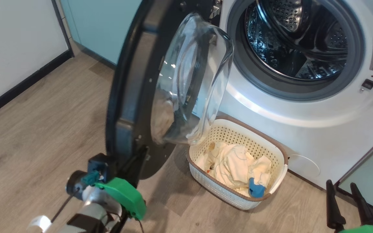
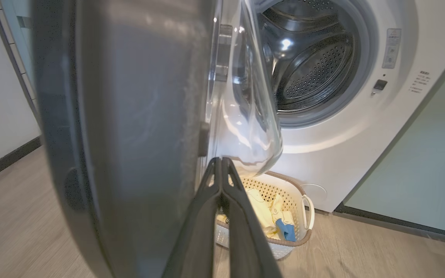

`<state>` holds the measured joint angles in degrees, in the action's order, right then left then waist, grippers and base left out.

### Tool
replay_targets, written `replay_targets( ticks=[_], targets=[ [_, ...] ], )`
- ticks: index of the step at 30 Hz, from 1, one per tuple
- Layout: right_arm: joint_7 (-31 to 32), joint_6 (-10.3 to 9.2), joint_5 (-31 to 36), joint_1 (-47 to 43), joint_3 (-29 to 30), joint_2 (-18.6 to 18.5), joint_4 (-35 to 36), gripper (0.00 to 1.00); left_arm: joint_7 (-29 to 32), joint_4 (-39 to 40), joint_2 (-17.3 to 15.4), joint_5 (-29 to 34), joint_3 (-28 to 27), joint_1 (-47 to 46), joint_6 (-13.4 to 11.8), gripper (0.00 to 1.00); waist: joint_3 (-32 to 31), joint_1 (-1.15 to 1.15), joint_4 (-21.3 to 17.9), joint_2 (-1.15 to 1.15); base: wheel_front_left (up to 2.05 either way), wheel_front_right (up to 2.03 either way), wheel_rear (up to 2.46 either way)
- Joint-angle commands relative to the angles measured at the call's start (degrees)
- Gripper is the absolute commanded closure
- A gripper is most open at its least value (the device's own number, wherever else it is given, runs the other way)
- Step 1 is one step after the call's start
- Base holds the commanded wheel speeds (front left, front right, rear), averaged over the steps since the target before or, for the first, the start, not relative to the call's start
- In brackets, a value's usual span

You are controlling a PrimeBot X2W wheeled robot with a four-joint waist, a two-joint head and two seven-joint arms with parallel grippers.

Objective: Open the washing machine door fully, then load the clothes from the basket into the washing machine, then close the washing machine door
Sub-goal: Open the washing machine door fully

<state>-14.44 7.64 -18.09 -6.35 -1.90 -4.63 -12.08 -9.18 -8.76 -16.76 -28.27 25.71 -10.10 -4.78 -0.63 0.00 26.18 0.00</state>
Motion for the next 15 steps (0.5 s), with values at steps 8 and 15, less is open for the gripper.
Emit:
replay_targets(
  ticks=[8, 15],
  targets=[
    [-0.6, -0.15, 0.1, 3.9, -2.2, -1.3, 1.6, 0.0, -3.3, -4.7, -2.0, -2.0, -6.9, -6.3, -0.8, 1.0, 0.6, 0.0, -0.9, 0.0, 0.0, 0.0, 0.0],
    [-0.6, -0.15, -0.1, 4.4, -2.5, -1.7, 1.5, 0.0, -4.8, -11.6, -4.2, -3.2, -11.1, -8.5, -0.8, 1.0, 1.0, 0.0, -2.8, 0.0, 0.0, 0.0, 0.0]
  ],
)
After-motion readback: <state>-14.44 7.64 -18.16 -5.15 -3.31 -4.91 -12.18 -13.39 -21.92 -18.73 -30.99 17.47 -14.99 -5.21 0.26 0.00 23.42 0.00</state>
